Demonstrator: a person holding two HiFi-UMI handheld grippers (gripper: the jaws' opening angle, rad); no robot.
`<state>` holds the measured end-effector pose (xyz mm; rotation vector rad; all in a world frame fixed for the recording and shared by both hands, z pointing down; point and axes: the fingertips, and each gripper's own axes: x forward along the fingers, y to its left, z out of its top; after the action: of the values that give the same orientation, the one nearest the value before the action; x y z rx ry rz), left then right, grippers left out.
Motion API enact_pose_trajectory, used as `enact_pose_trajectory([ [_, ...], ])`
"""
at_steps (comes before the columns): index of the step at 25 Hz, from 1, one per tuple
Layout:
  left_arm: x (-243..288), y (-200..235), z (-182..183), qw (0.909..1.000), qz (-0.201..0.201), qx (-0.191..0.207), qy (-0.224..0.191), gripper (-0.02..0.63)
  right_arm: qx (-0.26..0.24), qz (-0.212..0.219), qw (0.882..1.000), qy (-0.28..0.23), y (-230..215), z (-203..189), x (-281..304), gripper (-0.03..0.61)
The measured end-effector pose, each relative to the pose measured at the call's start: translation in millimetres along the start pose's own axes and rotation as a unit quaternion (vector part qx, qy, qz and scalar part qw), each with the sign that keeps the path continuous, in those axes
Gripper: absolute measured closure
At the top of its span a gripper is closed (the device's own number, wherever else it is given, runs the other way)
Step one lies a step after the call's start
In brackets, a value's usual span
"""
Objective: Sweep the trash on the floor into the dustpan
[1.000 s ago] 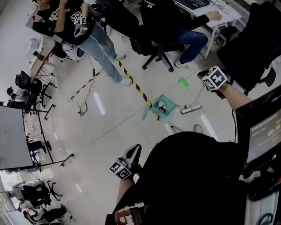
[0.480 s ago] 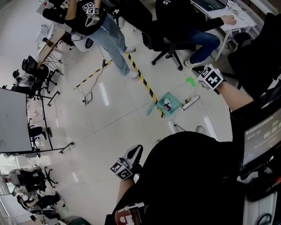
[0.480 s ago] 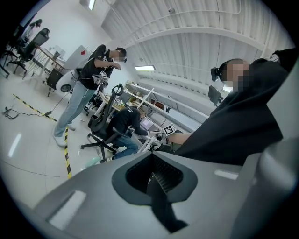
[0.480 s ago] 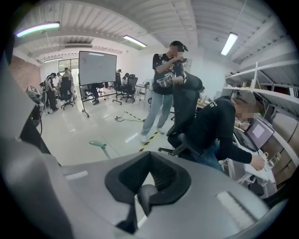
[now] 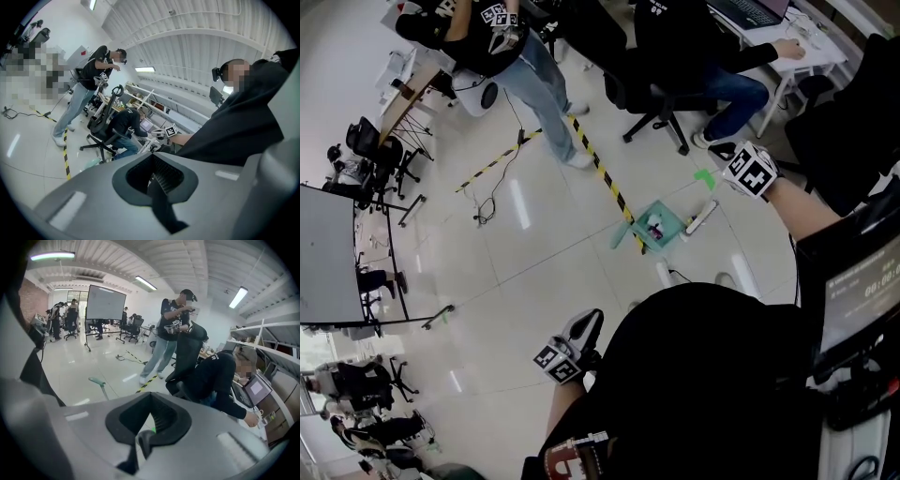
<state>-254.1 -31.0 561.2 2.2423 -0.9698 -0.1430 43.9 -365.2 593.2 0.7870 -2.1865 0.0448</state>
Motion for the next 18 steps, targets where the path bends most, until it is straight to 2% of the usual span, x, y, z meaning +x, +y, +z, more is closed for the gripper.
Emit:
enact_pose_trajectory([
  [3, 4, 1, 2, 1.0000, -0.007, 0.002, -0.002, 0.618, -0.004, 0.008, 1.000, 0.006, -7, 5, -15, 0.584],
  [5, 7, 1, 2, 0.9999, -0.012, 0.001, -0.003, 0.618, 0.020, 0.022, 0.999, 0.024, -7, -2, -24, 0.584],
  [8, 12, 0, 3, 0.9998, -0.019, -0.003, -0.003, 0.618, 0.068, 0.042, 0.995, 0.052, 5, -41, -23, 0.584],
  [10, 17, -3, 3, 0.9997, -0.023, -0.004, 0.003, 0.618, 0.090, 0.033, 0.994, 0.056, 8, -71, -20, 0.584],
  [12, 19, -3, 2, 0.9996, -0.024, -0.003, 0.013, 0.618, 0.124, 0.018, 0.991, 0.048, 7, -93, -17, 0.584],
  [14, 17, -3, 3, 0.9996, -0.021, -0.003, 0.020, 0.618, 0.179, 0.011, 0.983, 0.026, 9, -107, -18, 0.584],
  [16, 14, -2, 6, 0.9996, -0.017, -0.003, 0.021, 0.618, 0.235, 0.011, 0.972, -0.009, 11, -106, -23, 0.584],
  [18, 16, -1, 7, 0.9996, -0.016, -0.003, 0.023, 0.618, 0.257, 0.012, 0.966, -0.030, 13, -100, -25, 0.584],
])
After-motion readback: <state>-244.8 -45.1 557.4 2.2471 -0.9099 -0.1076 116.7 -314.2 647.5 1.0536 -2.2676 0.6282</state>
